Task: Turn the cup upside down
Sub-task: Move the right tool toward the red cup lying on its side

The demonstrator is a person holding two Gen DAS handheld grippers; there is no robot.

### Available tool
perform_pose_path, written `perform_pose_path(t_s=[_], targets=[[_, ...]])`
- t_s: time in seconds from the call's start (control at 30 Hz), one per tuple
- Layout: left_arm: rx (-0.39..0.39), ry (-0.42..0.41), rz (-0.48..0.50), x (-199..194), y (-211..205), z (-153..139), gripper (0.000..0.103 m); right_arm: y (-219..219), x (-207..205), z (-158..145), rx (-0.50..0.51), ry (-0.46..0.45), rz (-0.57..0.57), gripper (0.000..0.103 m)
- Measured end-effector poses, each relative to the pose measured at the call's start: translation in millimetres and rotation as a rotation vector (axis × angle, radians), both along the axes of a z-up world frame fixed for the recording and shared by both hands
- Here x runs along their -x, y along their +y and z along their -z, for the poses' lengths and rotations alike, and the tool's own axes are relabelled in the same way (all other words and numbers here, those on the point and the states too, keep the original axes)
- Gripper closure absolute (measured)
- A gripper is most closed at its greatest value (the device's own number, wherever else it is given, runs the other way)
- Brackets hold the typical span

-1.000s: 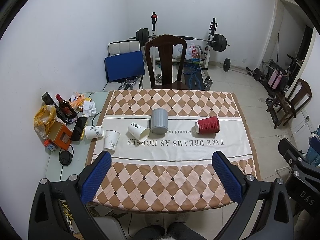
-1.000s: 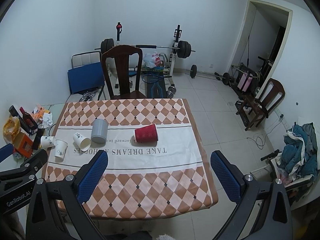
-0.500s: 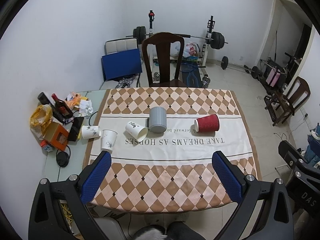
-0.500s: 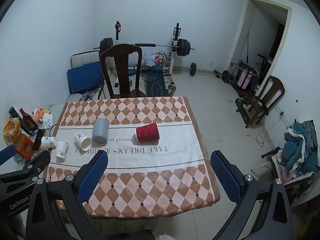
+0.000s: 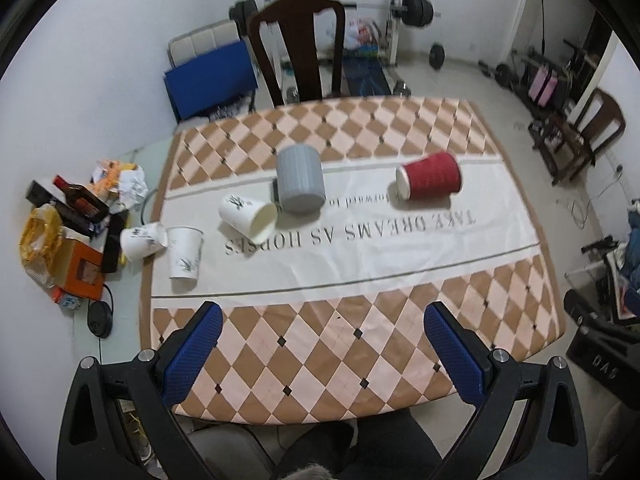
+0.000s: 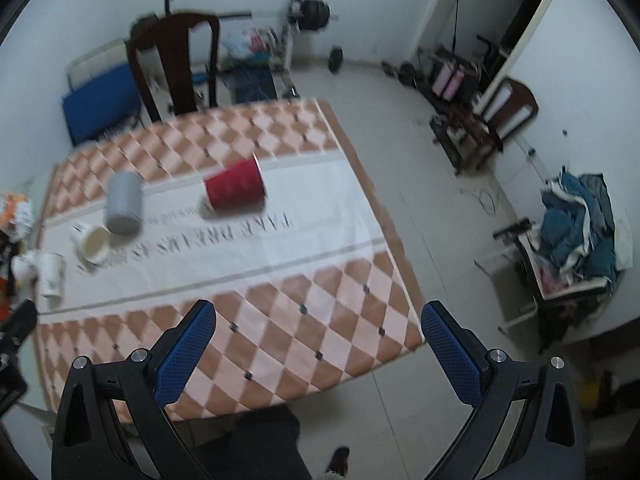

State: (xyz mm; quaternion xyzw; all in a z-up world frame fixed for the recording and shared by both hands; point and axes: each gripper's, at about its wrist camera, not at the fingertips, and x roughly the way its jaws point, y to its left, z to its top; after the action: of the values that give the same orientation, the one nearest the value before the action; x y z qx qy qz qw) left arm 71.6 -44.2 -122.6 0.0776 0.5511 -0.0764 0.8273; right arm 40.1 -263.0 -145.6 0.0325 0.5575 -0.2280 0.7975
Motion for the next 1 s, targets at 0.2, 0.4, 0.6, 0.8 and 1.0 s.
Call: perform_pose_path(t_s=[0.2,0.4,0.6,0.8,1.0], targets=[[-0.058,0.08,0.011,-34.5,-20.7,54.7,0.0,-22.6,-25.9,82.3,-0.052,0.125,-0.012,0.0],[-0.104,0.165,0.036,-78.3,-52.5,98.5,0.0,-45.5,-59.3,141.5,-0.128,0.228,-0.028,0.005],[-0.124,0.19,0.116,-126.1,-93.4,120.1,0.001,-72.8,-95.9,189.4,-0.179,0.322,-0.036,0.018],[-0.213,0.127,0.335,-164.8,-144.6,134.4,0.013,-105.6,-129.6,223.1,-0.199,0.374,-0.025,0.018],[-0.326,0.118,0.617,-186.3,-196.1,160.6,0.017,-139.5,-155.2,248.0,-0.201,0.415,-0.009,0.018]])
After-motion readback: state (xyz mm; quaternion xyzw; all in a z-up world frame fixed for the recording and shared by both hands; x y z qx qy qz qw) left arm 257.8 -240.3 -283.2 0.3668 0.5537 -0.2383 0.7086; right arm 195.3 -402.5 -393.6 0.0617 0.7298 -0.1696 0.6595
